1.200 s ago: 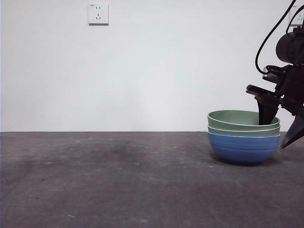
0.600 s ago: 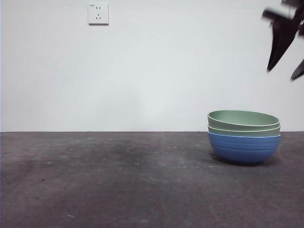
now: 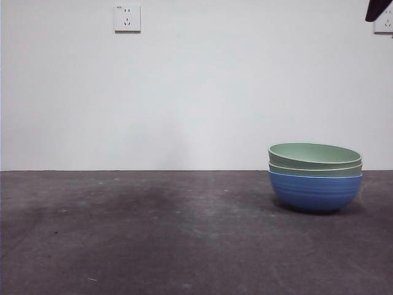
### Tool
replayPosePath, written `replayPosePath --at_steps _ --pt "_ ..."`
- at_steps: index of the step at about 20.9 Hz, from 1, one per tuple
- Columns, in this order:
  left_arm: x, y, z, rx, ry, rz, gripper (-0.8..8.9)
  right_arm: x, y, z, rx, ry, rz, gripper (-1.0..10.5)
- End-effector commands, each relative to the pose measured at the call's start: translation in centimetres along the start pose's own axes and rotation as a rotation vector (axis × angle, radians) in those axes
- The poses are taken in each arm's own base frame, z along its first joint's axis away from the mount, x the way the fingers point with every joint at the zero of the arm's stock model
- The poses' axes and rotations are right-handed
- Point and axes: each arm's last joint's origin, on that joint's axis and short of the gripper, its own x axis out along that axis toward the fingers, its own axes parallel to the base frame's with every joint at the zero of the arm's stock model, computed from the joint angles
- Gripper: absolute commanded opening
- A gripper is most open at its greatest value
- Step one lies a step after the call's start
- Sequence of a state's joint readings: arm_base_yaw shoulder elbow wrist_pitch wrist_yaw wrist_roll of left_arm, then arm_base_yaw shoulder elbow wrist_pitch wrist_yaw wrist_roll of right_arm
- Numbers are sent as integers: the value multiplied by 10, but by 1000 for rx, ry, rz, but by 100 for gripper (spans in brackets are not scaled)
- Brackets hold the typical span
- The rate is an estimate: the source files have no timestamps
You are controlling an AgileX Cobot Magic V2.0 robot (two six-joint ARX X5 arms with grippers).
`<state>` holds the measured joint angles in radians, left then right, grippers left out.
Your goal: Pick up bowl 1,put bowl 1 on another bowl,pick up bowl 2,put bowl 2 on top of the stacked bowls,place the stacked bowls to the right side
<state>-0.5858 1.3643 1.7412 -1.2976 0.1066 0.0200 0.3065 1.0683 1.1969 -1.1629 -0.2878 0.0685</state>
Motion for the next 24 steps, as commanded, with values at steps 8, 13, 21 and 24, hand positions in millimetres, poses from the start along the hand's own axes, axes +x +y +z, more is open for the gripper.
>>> replayPosePath --at_steps 8,13,21,24 --pt "0 0 0 38 4 -1 -4 2 2 1 -49 -6 5 3" --pt "0 0 0 38 0 0 -4 2 2 1 -49 -6 2 3" --pt "0 0 0 39 -4 0 -4 2 2 1 -49 -6 2 3" --pt "0 1 1 38 -14 17 -4 2 2 1 -49 -6 2 3"
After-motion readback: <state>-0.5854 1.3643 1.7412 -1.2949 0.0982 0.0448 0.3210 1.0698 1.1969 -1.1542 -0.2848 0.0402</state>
